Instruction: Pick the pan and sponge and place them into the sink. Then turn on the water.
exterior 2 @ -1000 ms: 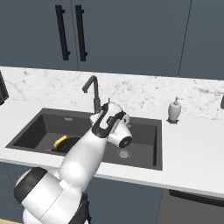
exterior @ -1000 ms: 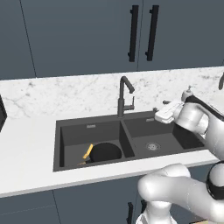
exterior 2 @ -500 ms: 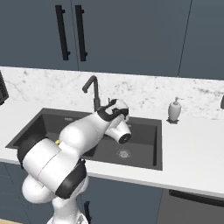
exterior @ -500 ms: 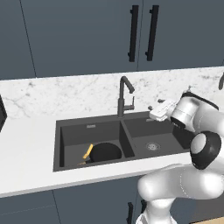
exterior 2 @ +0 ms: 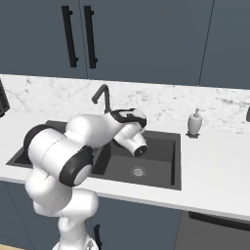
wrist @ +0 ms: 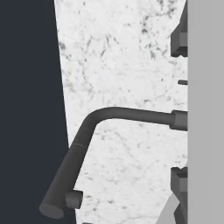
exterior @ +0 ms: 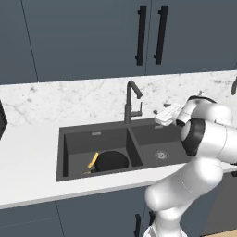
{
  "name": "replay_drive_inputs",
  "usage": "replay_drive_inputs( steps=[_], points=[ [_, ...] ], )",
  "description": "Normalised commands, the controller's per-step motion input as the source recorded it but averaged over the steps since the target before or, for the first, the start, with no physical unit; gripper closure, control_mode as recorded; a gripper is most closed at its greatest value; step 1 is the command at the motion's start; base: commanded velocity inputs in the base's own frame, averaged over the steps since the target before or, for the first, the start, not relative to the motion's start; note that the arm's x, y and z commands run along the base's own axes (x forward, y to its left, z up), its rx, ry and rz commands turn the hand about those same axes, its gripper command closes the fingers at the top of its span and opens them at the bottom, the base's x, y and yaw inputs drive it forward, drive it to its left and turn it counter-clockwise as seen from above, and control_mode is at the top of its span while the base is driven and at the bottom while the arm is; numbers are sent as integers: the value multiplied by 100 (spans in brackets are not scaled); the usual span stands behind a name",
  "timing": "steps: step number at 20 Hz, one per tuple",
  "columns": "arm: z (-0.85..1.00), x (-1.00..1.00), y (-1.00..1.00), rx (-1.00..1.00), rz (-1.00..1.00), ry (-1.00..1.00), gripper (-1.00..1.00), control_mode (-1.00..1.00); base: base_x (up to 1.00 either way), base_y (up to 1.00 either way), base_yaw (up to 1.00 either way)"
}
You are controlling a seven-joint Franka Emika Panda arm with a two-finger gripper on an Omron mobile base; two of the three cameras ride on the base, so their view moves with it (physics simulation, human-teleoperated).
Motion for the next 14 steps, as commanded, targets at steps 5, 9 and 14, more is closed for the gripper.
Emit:
replay_drive_inputs(
  steps=[5, 9, 14],
  points=[
    [-10, 21, 2, 0, 0, 0, -100, -100, 0, 0, 0],
    [-11, 14, 18, 0, 0, 0, -100, -100, 0, 0, 0],
    [-3, 11, 15, 0, 1, 0, -100, -100, 0, 0, 0]
  ],
)
